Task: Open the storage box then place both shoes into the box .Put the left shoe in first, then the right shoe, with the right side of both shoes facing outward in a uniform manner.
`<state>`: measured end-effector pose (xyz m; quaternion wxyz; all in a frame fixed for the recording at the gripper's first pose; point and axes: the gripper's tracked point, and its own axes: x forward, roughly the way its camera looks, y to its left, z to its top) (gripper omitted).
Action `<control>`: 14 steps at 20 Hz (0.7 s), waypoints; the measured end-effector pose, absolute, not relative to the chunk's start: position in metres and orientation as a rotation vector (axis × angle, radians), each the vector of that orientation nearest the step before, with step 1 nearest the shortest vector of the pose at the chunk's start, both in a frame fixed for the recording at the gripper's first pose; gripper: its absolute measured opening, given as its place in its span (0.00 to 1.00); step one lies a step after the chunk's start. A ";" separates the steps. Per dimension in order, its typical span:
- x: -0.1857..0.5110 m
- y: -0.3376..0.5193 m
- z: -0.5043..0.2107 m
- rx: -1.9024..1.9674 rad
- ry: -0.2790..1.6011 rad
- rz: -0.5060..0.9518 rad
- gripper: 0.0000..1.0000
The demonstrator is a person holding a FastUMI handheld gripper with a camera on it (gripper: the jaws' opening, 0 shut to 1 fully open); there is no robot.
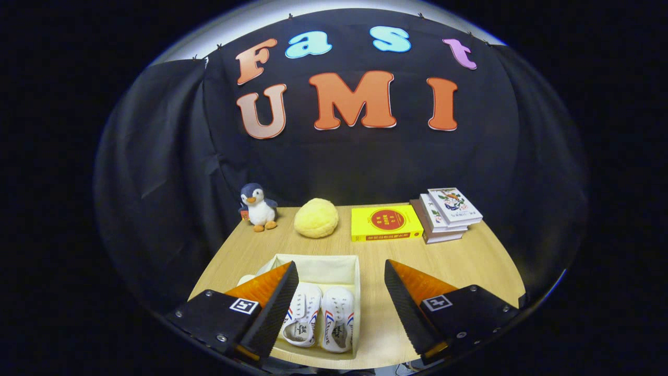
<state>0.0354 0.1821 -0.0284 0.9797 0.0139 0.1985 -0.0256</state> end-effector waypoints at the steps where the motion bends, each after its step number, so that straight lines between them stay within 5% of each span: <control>1: 0.035 0.177 -0.018 0.027 0.371 -0.057 0.98; 14: 0.000 0.096 0.040 0.064 0.196 -0.201 0.98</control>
